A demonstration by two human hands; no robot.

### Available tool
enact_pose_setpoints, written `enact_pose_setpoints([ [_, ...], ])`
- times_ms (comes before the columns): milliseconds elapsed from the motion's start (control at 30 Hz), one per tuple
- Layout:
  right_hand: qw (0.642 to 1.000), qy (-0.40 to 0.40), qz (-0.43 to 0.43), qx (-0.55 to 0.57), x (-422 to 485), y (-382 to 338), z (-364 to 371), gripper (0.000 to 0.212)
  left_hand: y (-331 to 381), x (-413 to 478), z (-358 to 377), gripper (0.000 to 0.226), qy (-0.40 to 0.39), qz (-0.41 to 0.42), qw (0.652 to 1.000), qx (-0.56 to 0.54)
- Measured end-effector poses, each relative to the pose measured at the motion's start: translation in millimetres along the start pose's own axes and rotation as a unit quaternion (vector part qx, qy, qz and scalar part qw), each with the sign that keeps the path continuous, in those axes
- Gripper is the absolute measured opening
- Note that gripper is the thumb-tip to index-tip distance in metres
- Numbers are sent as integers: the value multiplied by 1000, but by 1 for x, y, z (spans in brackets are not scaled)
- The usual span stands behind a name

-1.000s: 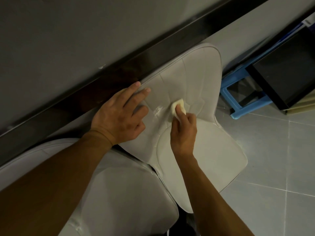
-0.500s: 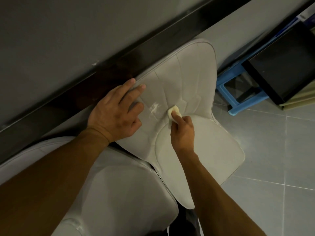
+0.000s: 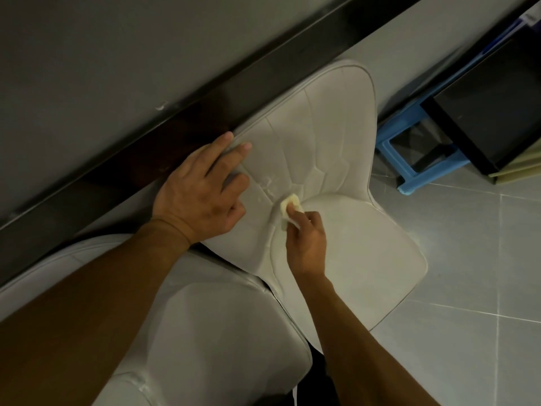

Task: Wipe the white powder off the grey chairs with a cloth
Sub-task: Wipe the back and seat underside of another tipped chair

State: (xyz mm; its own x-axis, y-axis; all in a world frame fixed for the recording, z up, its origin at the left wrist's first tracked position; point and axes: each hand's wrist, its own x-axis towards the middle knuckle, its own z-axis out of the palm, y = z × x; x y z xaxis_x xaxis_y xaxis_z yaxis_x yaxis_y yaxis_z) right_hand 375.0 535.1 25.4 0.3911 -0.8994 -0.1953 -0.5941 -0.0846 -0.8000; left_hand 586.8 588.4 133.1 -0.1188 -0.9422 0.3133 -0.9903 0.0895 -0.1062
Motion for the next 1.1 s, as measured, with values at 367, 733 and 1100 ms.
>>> enact_pose_setpoints([
  [367,992,9,-105,71,22,-66,12,31,2,2,-3,18,-12,0,1000,16],
  [733,999,30,-33,30,5,-33,-7,30,2,3,-3,19,5,2,1000,13],
  [1100,1000,10,-20,20,6,-40,6,32,-1,1,-1,18,-10,7,1000,1],
])
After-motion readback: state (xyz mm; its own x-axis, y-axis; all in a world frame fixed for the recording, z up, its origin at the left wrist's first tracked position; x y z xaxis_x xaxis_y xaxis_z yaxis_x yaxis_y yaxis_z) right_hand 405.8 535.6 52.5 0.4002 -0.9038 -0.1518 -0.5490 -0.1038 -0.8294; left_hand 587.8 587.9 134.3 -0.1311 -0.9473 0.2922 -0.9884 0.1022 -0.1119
